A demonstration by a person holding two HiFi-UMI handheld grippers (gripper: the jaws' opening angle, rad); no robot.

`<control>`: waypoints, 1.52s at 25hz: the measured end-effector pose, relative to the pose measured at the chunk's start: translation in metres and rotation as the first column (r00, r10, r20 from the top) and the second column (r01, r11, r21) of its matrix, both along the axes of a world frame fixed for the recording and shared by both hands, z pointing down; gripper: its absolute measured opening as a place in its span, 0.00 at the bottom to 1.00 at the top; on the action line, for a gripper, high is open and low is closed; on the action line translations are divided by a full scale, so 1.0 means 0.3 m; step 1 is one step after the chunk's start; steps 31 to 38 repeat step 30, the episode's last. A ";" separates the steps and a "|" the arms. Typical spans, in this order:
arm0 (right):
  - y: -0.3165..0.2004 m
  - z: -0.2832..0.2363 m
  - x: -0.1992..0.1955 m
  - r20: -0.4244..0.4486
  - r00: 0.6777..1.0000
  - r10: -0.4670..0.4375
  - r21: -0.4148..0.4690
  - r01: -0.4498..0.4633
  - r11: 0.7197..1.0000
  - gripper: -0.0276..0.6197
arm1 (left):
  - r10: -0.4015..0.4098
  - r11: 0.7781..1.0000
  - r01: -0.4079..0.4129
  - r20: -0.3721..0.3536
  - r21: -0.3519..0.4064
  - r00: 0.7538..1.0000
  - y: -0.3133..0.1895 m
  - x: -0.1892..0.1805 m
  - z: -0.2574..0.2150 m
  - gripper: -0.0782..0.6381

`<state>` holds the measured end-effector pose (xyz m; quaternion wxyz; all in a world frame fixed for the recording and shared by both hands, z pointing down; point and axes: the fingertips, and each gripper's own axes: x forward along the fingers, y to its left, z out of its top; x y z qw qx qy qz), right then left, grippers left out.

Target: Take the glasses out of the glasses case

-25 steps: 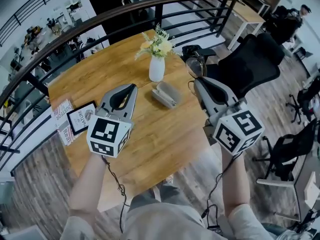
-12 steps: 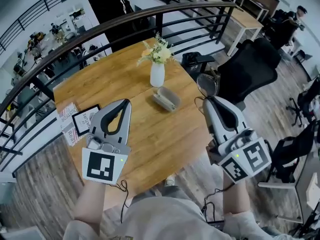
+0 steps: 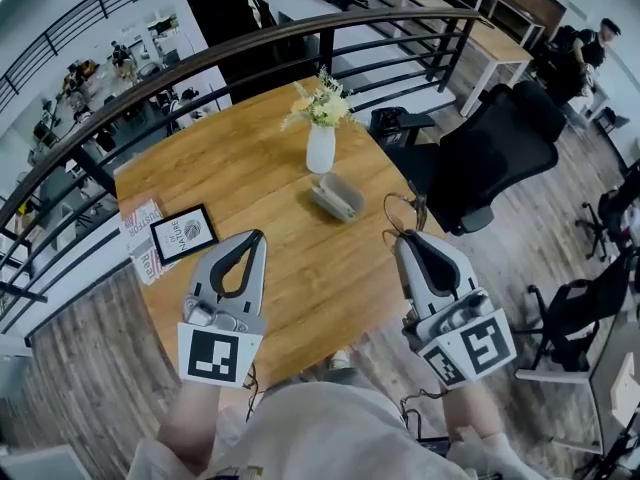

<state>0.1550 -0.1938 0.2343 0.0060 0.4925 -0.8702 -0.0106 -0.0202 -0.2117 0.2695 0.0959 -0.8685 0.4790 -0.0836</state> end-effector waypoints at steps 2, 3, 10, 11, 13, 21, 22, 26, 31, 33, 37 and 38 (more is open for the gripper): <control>0.015 0.030 0.003 -0.006 1.000 -0.001 -0.020 0.001 1.000 0.11 | -0.006 1.000 0.006 -0.006 -0.030 1.000 0.020 -0.003 0.028 0.13; 0.021 0.042 0.006 -0.017 1.000 0.003 -0.024 -0.003 1.000 0.11 | -0.009 0.999 0.009 -0.010 -0.043 1.000 0.028 -0.004 0.042 0.13; 0.051 0.107 -0.005 -0.039 0.999 0.002 -0.058 -0.005 0.998 0.11 | -0.021 0.996 0.020 -0.020 -0.087 1.000 0.059 -0.016 0.101 0.13; 0.054 0.111 -0.009 -0.036 0.999 0.001 -0.062 -0.003 0.998 0.11 | -0.022 0.996 0.020 -0.020 -0.088 1.000 0.061 -0.017 0.102 0.13; 0.056 0.113 -0.012 -0.028 1.000 -0.002 -0.067 0.000 0.998 0.11 | -0.020 0.996 0.018 -0.018 -0.087 1.000 0.062 -0.017 0.102 0.13; 0.061 0.096 -0.012 -0.001 1.000 0.001 -0.070 -0.001 0.998 0.11 | -0.017 0.996 0.015 -0.022 -0.082 1.000 0.075 -0.016 0.085 0.13; 0.062 0.096 -0.015 -0.002 1.000 0.001 -0.068 -0.001 0.998 0.11 | -0.017 0.997 0.016 -0.021 -0.082 1.000 0.076 -0.019 0.085 0.13; 0.062 0.093 -0.033 -0.015 1.000 -0.008 -0.060 0.007 0.998 0.11 | -0.020 0.996 0.018 -0.017 -0.082 1.000 0.074 -0.033 0.084 0.13; 0.063 0.083 -0.046 -0.033 0.999 -0.022 -0.050 0.020 0.999 0.11 | -0.029 0.997 0.027 -0.016 -0.075 0.999 0.065 -0.046 0.071 0.13; 0.063 0.083 -0.046 -0.033 0.999 -0.022 -0.050 0.020 0.999 0.11 | -0.029 0.997 0.027 -0.016 -0.075 0.999 0.065 -0.046 0.071 0.13; 0.063 0.083 -0.046 -0.033 0.999 -0.022 -0.050 0.020 0.999 0.11 | -0.029 0.997 0.027 -0.016 -0.075 0.999 0.065 -0.046 0.071 0.13; 0.063 0.083 -0.046 -0.033 0.999 -0.022 -0.050 0.020 0.999 0.11 | -0.029 0.997 0.027 -0.016 -0.075 0.999 0.065 -0.046 0.071 0.13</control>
